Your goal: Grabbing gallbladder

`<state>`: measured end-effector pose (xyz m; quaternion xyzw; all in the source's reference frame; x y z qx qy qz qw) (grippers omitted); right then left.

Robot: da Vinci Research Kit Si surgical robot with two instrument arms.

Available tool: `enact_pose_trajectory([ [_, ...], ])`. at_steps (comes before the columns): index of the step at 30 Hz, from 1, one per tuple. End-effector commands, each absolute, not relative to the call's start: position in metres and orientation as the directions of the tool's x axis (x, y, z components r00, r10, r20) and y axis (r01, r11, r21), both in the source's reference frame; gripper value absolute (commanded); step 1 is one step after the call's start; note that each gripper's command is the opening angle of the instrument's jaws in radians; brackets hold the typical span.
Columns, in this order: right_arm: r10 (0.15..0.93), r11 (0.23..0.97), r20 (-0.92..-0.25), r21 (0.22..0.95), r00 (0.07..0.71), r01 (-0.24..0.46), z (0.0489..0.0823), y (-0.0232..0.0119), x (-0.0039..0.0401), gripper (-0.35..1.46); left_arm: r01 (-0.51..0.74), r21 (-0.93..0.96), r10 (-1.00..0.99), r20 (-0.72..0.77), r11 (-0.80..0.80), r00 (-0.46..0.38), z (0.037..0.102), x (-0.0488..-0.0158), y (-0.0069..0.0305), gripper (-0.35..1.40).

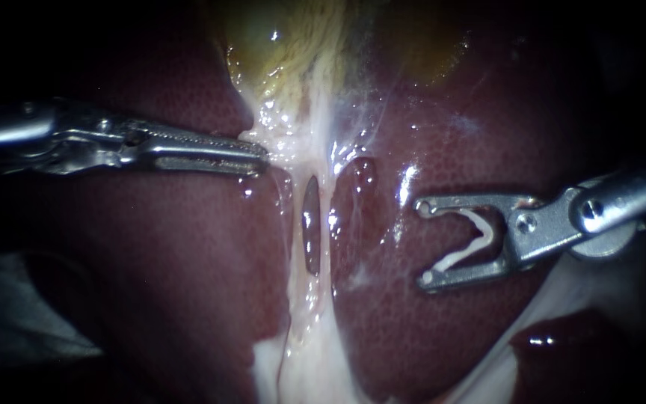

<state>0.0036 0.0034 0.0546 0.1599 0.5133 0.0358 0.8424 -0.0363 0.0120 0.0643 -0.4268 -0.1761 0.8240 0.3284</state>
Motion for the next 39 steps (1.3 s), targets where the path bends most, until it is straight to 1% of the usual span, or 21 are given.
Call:
enact_pose_trajectory([
  [1, 0.225, 0.946, -0.853, 0.306, 0.470, 0.104, 0.0546, 0.0034, 0.0036, 0.48, -0.391, -0.571, 0.691, -0.588, -0.722, -0.420, 0.0643, -0.0362, 0.0121, -0.35],
  [9, 0.225, 0.946, -0.853, 0.306, 0.470, 0.104, 0.0546, 0.0034, 0.0036, 0.48, -0.391, -0.571, 0.692, -0.591, -0.722, -0.415, 0.0643, -0.0364, 0.0122, -0.35],
  [10, 0.225, 0.946, -0.853, 0.306, 0.470, 0.104, 0.0546, 0.0034, 0.0036, 0.48, -0.390, -0.572, 0.692, -0.597, -0.722, -0.405, 0.0643, -0.0365, 0.0122, -0.18],
  [11, 0.225, 0.946, -0.853, 0.306, 0.470, 0.104, 0.0546, 0.0034, 0.0036, 0.48, -0.389, -0.573, 0.692, -0.602, -0.721, -0.397, 0.0643, -0.0365, 0.0122, 0.09],
  [14, 0.225, 0.946, -0.853, 0.306, 0.470, 0.104, 0.0546, 0.0033, 0.0036, 0.48, -0.388, -0.575, 0.693, -0.616, -0.721, -0.375, 0.0643, -0.0364, 0.0122, 0.46],
  [18, 0.224, 0.946, -0.853, 0.306, 0.470, 0.104, 0.0546, 0.0033, 0.0036, 0.48, -0.387, -0.576, 0.693, -0.624, -0.720, -0.362, 0.0642, -0.0365, 0.0121, 0.66],
  [25, 0.224, 0.946, -0.853, 0.306, 0.470, 0.104, 0.0546, 0.0033, 0.0036, 0.48, -0.390, -0.579, 0.697, -0.620, -0.716, -0.359, 0.0642, -0.0365, 0.0122, 0.77],
  [39, 0.224, 0.946, -0.854, 0.306, 0.470, 0.104, 0.0545, 0.0033, 0.0036, 0.48, -0.380, -0.561, 0.677, -0.636, -0.735, -0.370, 0.0648, -0.0373, 0.0129, 0.74],
])
